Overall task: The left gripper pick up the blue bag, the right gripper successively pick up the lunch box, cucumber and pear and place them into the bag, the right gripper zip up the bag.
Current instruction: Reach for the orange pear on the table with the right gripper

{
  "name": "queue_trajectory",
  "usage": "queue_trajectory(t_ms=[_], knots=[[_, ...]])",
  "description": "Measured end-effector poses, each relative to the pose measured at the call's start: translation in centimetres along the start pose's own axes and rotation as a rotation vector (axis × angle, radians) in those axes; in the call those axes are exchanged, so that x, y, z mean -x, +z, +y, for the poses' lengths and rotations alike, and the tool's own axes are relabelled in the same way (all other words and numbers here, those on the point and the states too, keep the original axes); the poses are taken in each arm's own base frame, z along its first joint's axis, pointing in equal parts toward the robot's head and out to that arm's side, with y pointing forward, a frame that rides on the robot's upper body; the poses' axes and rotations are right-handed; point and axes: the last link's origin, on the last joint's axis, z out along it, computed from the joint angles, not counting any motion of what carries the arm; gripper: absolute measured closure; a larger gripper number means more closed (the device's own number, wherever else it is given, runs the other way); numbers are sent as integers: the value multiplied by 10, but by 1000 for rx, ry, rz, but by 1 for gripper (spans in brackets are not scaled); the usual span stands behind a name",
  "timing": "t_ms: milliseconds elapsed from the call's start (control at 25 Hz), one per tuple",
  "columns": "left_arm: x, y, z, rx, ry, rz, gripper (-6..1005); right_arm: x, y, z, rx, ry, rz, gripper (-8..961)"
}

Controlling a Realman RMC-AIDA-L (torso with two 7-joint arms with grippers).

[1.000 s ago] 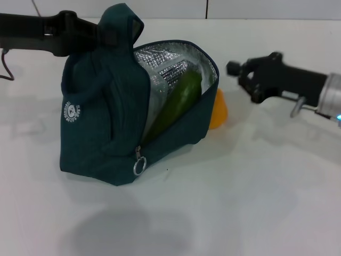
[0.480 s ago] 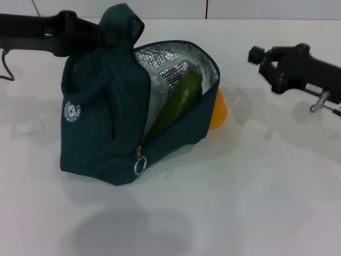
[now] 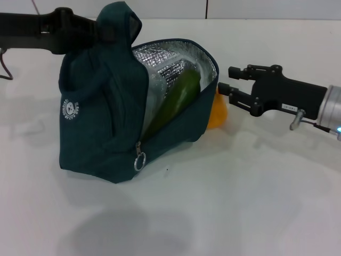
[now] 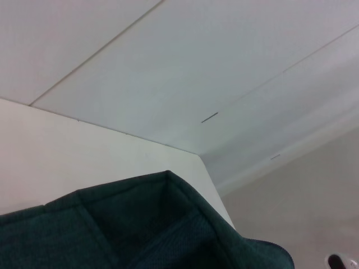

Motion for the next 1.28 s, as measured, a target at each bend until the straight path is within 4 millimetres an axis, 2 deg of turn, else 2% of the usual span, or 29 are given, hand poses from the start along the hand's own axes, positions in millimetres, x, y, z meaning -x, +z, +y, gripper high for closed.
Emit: queue_trajectory(t_ms=[80, 280, 920, 1280], knots=[[0, 0, 0, 2, 0, 2, 958, -1, 4, 0, -1, -5, 18, 615], [-1, 0, 2, 14, 6, 13, 958, -1, 17, -2, -1, -34, 72, 492], [-6, -1, 1, 2, 14, 31, 958, -1, 39, 2, 43, -85, 148, 573], [-6, -2, 1, -1, 16, 32, 958, 2, 41, 1, 31, -88, 135, 618]])
